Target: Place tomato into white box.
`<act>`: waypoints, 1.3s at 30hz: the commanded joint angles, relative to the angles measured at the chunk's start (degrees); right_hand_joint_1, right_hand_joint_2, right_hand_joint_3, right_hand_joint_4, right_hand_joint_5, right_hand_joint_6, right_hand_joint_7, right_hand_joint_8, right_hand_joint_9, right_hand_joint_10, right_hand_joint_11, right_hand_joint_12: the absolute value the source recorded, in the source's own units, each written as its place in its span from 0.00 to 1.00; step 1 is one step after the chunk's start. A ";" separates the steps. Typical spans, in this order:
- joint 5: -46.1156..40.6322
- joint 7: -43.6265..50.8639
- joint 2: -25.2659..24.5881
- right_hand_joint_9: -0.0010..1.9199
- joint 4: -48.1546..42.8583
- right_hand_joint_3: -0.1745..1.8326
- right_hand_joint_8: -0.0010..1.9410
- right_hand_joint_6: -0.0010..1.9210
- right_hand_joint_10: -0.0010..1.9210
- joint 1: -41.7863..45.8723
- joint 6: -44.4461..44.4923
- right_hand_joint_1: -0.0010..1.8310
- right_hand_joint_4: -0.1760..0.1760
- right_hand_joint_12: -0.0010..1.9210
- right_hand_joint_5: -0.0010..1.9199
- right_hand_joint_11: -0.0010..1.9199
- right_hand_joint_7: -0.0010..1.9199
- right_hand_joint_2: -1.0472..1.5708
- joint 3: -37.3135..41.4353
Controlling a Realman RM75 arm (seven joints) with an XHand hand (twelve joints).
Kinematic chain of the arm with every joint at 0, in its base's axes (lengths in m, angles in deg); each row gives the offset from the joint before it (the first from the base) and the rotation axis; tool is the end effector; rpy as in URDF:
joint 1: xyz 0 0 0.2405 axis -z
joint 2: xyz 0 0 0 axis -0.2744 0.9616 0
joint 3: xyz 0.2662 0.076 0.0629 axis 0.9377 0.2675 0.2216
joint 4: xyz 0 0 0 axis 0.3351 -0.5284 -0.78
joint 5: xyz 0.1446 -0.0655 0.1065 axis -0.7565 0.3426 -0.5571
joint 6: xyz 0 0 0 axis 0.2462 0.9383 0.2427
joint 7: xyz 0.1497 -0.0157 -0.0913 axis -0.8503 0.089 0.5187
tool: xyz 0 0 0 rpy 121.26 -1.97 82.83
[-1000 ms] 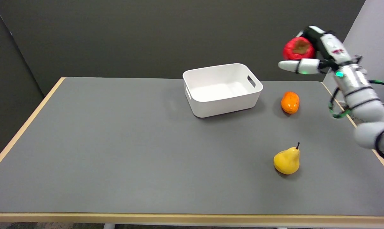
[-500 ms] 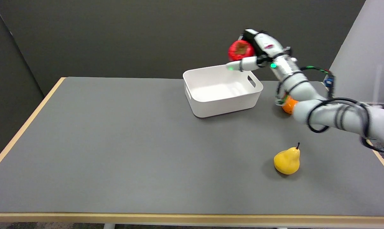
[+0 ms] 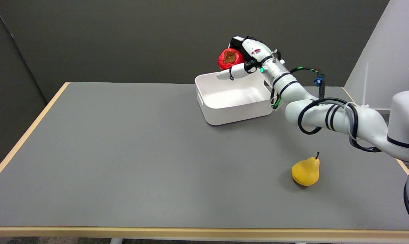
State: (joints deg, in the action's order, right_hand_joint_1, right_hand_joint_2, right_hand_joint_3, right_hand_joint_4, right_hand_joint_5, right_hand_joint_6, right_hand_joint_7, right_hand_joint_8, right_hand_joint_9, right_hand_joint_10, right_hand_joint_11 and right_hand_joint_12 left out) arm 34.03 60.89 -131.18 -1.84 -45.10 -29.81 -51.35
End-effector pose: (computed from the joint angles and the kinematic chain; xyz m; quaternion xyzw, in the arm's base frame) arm -0.1709 -0.5430 0.3910 0.7078 -0.0711 0.1860 0.6778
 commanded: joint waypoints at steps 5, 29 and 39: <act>-3.91 8.64 4.32 0.37 5.26 0.55 0.48 0.55 0.67 5.35 -7.75 0.45 0.99 0.99 0.22 0.22 0.36 0.70 4.59; -6.27 4.93 10.12 0.12 13.93 0.57 0.16 0.23 0.32 6.85 0.31 0.11 0.87 0.67 0.10 0.11 0.14 0.64 7.06; -7.72 -25.41 20.95 0.02 20.87 0.59 0.08 0.18 0.16 8.86 12.56 0.04 0.83 0.41 0.03 0.00 0.02 0.61 9.22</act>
State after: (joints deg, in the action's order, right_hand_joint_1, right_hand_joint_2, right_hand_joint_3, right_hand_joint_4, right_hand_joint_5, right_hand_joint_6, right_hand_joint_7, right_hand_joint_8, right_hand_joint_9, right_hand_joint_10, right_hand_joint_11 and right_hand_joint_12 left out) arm 29.09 64.74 -122.83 9.00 -39.13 -32.03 -45.52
